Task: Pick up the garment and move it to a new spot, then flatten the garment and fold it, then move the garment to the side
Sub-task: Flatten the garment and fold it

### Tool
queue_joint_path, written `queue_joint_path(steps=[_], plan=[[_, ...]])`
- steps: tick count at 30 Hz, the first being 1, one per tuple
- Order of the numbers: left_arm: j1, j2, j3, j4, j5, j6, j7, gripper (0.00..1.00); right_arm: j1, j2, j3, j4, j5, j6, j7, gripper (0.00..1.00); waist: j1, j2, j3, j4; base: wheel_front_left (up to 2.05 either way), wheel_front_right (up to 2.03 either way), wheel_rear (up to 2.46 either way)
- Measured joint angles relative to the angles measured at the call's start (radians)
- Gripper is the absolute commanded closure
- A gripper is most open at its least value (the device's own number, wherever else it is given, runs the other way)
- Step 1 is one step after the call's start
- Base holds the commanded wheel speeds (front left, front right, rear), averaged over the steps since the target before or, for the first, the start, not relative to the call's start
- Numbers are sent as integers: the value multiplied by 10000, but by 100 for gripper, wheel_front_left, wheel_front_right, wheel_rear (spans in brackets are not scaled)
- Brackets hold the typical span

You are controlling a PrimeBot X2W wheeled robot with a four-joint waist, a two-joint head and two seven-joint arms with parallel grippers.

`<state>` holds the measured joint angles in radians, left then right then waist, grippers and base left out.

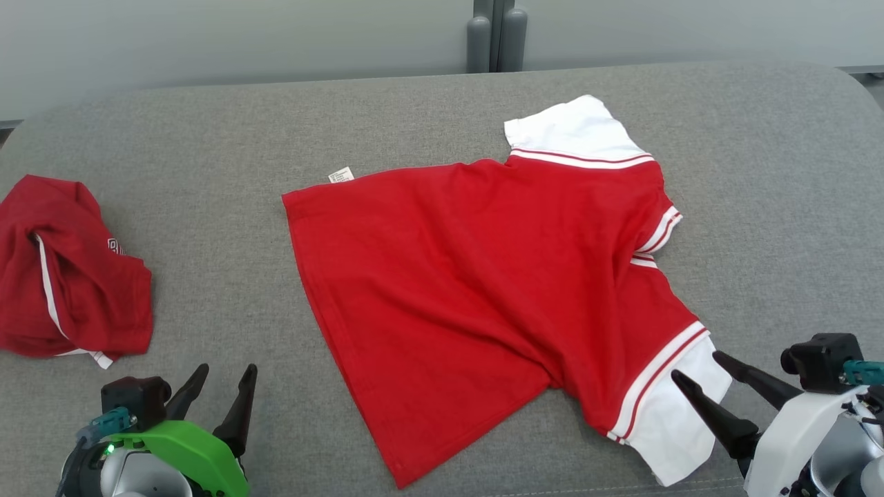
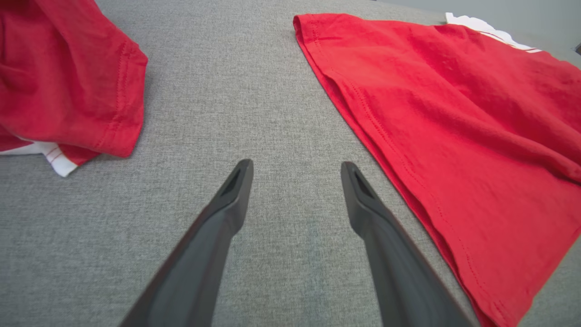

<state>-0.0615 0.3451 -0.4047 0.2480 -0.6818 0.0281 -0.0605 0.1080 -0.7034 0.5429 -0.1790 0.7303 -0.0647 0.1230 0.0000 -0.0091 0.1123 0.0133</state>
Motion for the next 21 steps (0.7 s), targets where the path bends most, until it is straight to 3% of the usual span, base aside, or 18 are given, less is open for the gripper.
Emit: queue_joint_path(steps=[5,10,14,16,21], plan=[[1,-215,115,-324,-186,0,-169,0,25,136,-581,-435,650,-79,-282,0,0,0,-28,-45,0,0,0],[0,-780,339,-851,-702,-2,-510,0,44,211,-1521,-474,886,-362,-826,0,0,0,-18,-95,0,0,0],[0,-844,318,-1001,-719,0,-546,0,102,500,-1843,-439,1145,-443,-1080,0,0,0,0,-114,0,0,0],[24,-871,123,-999,-825,-2,-299,0,324,777,-2117,-265,1337,-516,-1296,0,0,0,23,-127,0,0,0],[447,-1091,-334,-1097,-1108,-31,207,0,858,752,-2454,251,1430,-593,-1310,0,0,0,93,-134,0,0,0]])
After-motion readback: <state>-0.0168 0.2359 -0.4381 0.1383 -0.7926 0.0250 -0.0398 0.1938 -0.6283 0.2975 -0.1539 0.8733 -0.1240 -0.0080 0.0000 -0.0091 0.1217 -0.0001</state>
